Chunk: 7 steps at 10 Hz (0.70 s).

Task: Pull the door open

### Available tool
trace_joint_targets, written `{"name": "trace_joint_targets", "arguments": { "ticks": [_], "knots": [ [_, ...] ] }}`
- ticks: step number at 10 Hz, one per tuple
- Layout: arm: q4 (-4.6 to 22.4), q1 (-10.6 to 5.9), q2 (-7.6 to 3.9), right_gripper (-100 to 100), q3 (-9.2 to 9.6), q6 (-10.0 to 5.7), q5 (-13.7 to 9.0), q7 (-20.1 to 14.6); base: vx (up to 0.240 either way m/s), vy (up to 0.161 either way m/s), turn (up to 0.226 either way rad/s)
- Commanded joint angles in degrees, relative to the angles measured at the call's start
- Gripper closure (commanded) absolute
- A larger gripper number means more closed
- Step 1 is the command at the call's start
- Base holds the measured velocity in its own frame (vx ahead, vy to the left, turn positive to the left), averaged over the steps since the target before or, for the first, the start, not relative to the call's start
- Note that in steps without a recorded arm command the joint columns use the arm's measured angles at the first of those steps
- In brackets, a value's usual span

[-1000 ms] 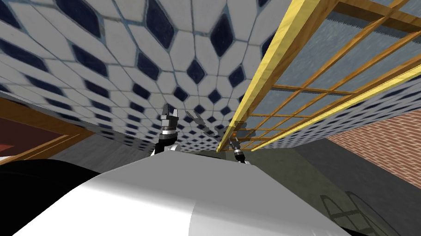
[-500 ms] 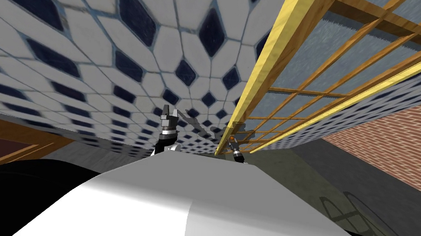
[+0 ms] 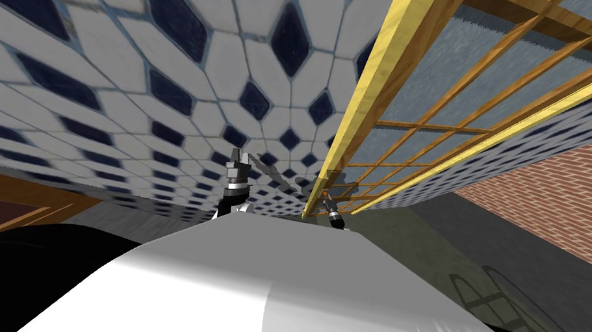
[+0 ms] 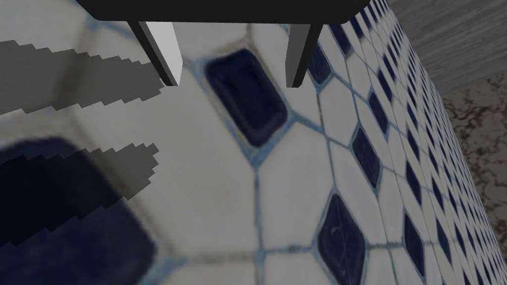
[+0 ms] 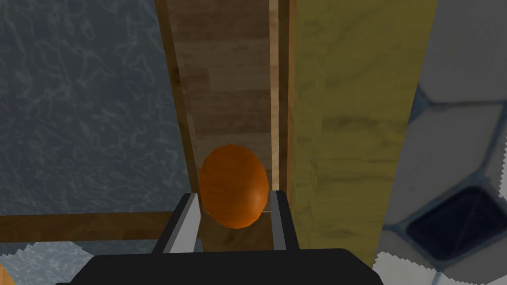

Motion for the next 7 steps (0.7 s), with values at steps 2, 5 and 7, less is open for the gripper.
{"name": "trace_joint_targets", "arguments": {
  "ticks": [2,5,7],
  "knots": [
    [0.01,0.02,-0.08,100,0.07,0.05,-0.58,-2.26,-0.009,-0.004,0.015],
    [0.03,0.04,-0.20,100,0.21,0.12,-1.49,-5.72,-0.021,-0.008,0.056],
    [0.05,0.07,-0.32,100,0.35,0.18,-2.41,-8.94,-0.025,-0.006,0.074]
  ]
}}
